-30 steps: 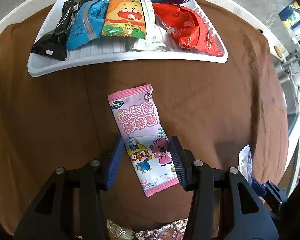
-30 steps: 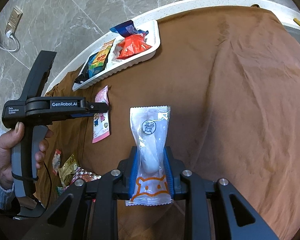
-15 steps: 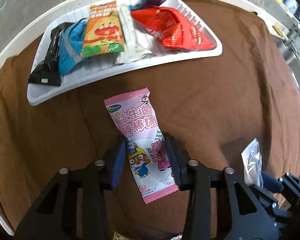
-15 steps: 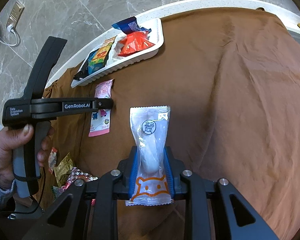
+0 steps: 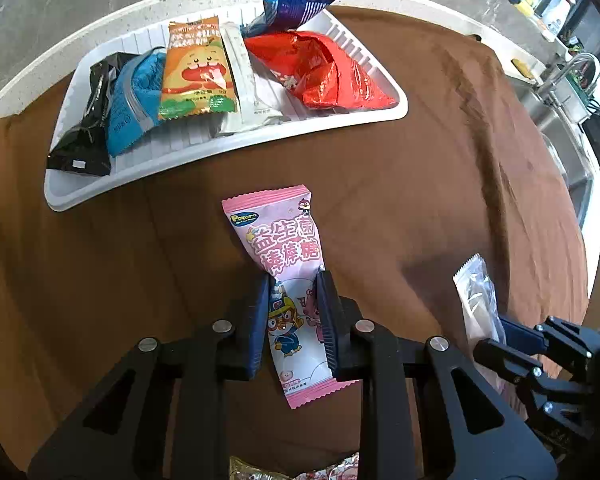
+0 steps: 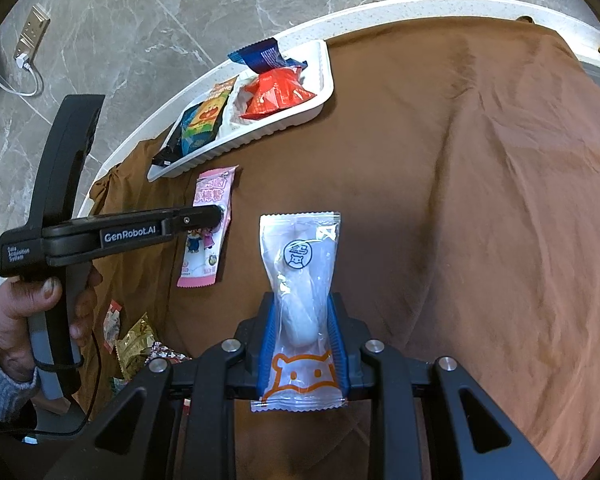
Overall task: Organize snacks
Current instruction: 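Carry both packs to the white tray and open both tools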
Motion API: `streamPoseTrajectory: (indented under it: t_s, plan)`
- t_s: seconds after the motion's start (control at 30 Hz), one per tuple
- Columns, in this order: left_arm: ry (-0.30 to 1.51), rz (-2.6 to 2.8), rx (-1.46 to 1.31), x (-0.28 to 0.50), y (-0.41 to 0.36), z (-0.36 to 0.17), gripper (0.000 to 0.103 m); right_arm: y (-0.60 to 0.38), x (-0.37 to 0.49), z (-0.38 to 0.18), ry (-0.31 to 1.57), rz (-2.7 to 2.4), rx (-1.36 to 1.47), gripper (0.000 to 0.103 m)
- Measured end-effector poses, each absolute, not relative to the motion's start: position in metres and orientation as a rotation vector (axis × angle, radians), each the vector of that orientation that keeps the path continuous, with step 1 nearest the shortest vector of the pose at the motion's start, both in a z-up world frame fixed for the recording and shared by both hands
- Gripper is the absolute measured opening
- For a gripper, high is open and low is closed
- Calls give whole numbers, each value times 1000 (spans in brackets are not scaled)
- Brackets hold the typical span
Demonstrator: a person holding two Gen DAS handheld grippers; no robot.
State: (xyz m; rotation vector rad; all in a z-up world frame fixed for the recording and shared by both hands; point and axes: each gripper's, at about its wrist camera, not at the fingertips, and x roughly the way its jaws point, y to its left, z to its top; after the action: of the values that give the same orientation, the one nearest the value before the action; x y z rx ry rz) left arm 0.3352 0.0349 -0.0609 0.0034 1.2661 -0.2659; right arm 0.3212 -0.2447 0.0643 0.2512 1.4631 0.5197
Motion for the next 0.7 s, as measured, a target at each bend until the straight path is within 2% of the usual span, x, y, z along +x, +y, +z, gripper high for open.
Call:
streamPoseTrajectory:
  t_s: [0.3,0.7]
  plan:
    - [1211,-301,-71,330,55,-28,22,-245,331,72,1444,535,283,27]
    - [1106,-217,-180,362,136,18,22,-222,389,88,1349,589,263,27]
